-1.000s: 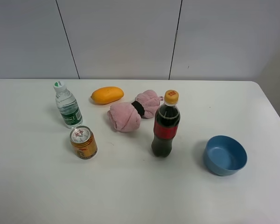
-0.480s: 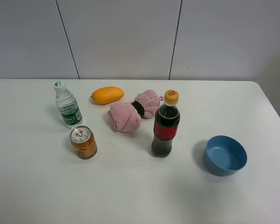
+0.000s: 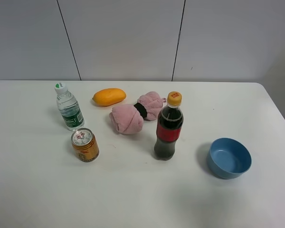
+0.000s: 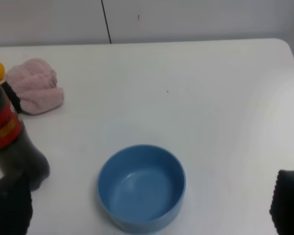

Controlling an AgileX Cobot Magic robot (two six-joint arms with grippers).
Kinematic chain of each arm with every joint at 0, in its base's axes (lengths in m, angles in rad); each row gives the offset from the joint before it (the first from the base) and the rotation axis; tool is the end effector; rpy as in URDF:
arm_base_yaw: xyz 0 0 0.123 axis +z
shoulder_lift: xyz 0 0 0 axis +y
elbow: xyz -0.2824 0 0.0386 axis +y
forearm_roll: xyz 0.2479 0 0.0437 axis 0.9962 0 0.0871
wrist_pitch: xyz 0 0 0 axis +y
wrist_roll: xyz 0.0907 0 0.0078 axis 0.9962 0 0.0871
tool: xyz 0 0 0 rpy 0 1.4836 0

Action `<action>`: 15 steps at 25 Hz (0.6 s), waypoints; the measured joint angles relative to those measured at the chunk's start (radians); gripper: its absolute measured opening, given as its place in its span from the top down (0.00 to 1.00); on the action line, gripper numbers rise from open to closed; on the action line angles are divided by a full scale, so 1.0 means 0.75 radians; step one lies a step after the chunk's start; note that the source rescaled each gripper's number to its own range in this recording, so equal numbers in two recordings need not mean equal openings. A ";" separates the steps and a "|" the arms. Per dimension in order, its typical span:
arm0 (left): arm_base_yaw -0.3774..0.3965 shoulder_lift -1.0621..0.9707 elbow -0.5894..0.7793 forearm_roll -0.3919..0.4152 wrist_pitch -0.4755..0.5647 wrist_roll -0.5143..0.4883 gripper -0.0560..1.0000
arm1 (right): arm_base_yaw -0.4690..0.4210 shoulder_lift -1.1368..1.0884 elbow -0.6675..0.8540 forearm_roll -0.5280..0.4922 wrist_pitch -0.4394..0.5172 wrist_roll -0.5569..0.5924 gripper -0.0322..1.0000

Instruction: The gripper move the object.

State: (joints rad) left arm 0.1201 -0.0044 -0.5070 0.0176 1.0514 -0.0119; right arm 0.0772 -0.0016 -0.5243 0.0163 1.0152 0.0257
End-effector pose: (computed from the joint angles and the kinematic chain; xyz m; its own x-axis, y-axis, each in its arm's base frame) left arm -0.0061 0.0007 0.2799 -0.4339 -0.0555 -0.8993 -0.1348 0.9909 0.0038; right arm -0.0064 0.0008 0.2877 -0.3930 0.0040 -0.9195 -0.0764 0.9964 0.0370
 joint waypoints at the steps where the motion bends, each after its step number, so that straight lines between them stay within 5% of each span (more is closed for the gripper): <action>1: 0.000 0.000 0.000 0.000 0.000 0.000 0.00 | 0.000 0.000 0.012 0.001 0.019 0.000 0.00; 15: 0.000 0.000 0.000 0.000 0.000 0.000 0.00 | 0.000 0.000 0.032 0.019 0.052 -0.008 0.00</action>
State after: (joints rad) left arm 0.1201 -0.0044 -0.5070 0.0176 1.0514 -0.0119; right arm 0.0772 -0.0016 -0.5004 0.0302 1.0545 0.0194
